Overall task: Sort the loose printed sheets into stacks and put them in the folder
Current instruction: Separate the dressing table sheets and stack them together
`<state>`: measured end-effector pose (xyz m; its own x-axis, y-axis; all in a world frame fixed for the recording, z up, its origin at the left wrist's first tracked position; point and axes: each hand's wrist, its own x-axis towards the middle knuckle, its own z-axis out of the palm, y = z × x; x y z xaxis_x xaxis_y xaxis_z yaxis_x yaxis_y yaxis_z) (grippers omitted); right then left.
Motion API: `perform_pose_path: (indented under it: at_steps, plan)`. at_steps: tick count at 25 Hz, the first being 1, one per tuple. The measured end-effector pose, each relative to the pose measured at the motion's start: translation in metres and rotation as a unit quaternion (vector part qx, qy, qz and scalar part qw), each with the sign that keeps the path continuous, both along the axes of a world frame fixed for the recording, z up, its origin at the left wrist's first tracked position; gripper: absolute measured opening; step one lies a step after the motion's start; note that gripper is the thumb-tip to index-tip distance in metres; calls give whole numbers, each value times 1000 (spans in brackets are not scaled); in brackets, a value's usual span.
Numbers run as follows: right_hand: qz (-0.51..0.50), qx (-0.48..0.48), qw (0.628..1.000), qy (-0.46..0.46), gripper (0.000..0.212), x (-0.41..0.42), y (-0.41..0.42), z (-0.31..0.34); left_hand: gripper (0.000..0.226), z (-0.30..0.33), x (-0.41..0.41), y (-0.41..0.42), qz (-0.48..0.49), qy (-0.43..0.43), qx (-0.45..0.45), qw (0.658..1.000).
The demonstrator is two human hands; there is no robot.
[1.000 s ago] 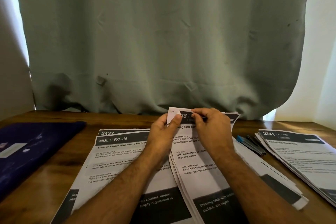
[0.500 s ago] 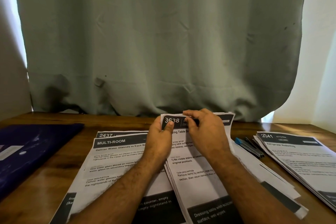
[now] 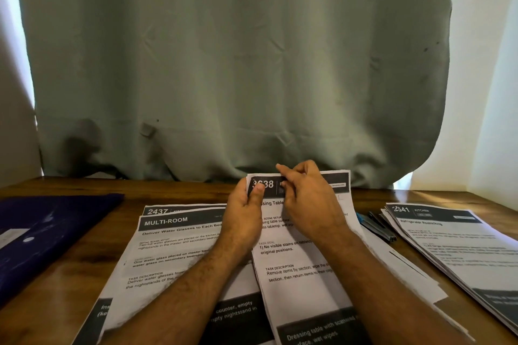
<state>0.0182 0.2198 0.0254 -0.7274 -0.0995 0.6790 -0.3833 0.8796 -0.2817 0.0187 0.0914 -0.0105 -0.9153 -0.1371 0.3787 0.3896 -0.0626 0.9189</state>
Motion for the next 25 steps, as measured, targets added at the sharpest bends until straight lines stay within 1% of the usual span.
perform_pose_path:
  at_steps: [3,6,8,9,10,11,12,13,14,15,16,17,19,21,22,23,25]
  plan:
    - [21,56,998,-2,36,3,9,19,17,7,2,5,-13,11,31,999]
    - [25,76,996,-25,27,5,20,49,18,22,1,18,-13,10,67,998]
    - [12,83,996,-30,23,5,28,68,24,36,2,30,-55,-26,122,991]
    - [-1,88,996,-31,22,5,33,75,32,43,3,35,-89,-60,151,983]
    - [-16,92,995,-35,21,5,39,80,44,48,1,39,-114,-95,162,976]
    - [-28,89,995,-43,20,5,45,83,57,52,-3,41,-125,-123,145,974]
    - [-34,78,995,-53,20,5,51,83,66,53,-10,43,-120,-141,110,976]
    - [-36,62,995,-61,21,5,57,80,67,54,-17,45,-102,-147,63,982]
    - [-37,47,996,-67,22,4,63,74,61,53,-22,46,-70,-144,3,987]
    - [-38,31,996,-70,22,4,67,67,50,51,-29,45,-30,-134,-70,988]
    - [-40,16,997,-71,22,2,73,57,39,48,-36,45,6,-121,-140,983]
    - [-42,2,997,-68,22,0,78,47,33,45,-42,44,35,-113,-191,974]
    - [-44,-26,997,-64,23,-6,85,25,22,39,-56,38,53,-129,-240,961]
    - [-40,-61,995,-69,23,-11,90,5,13,30,-61,33,66,-159,-311,935]
    - [-36,-76,994,-70,23,-13,92,-2,15,24,-62,31,77,-167,-341,922]
    - [-31,-88,993,-68,22,-14,92,-6,22,18,-63,29,89,-166,-350,918]
    - [-22,-98,993,-69,21,-17,90,-10,41,9,-65,26,110,-146,-336,924]
